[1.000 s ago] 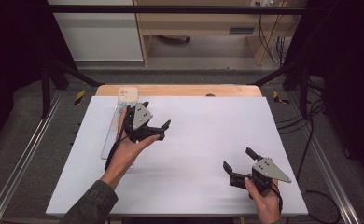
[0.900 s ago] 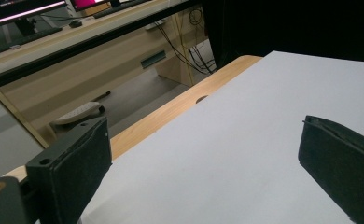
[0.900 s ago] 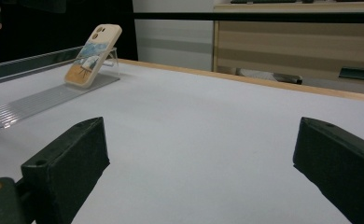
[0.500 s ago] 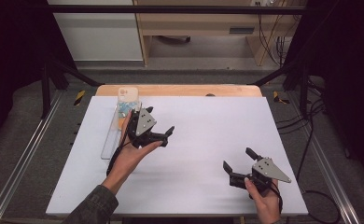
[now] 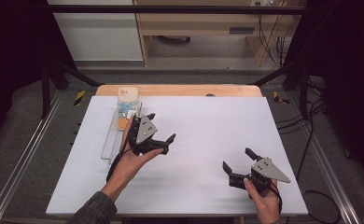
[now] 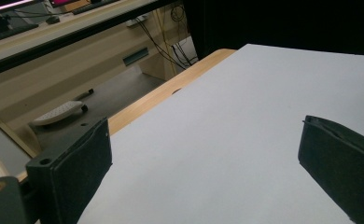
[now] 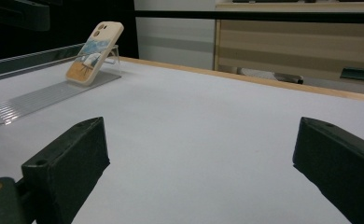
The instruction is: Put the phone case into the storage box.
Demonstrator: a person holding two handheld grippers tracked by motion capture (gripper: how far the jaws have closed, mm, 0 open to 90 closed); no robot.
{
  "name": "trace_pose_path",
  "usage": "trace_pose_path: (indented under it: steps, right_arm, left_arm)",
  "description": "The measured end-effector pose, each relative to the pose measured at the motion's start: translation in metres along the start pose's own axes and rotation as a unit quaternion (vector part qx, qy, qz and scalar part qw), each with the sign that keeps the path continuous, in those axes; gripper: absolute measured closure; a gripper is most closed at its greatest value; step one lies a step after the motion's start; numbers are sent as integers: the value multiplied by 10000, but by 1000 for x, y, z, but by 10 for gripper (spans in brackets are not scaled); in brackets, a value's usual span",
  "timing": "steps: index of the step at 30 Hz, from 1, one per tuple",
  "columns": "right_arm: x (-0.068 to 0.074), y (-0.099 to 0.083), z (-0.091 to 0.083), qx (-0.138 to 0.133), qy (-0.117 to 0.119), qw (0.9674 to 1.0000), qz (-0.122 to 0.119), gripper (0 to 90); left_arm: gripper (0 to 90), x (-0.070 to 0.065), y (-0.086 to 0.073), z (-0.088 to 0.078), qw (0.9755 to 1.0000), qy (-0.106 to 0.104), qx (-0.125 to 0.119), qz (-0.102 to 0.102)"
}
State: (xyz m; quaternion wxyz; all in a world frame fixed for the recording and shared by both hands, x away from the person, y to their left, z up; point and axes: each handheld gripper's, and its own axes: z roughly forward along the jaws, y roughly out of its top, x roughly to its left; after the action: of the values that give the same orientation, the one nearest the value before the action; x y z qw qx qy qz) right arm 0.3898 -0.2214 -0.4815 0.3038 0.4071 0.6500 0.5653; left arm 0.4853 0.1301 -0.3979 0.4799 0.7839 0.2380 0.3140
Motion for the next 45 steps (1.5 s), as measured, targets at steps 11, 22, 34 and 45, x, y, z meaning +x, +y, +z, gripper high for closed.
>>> trace_pose_path:
  steps: [11,22,34,45]
  right_arm:
    - [1,0,0,7,8,10000,-38,32]
    - [3,0,1,35,18,10000,-51,32]
    - [4,-1,2,45,36,9999,-84,32]
    - [7,-1,4,77,62,9999,-137,32]
  left_arm:
    - [24,-6,0,-11,10000,-69,-33,18]
    - [24,-14,-6,-25,9998,-140,-100,-50]
    - [24,-18,-19,-38,9996,-107,-171,-187]
    - [24,-19,-27,-53,9985,-73,-290,-453]
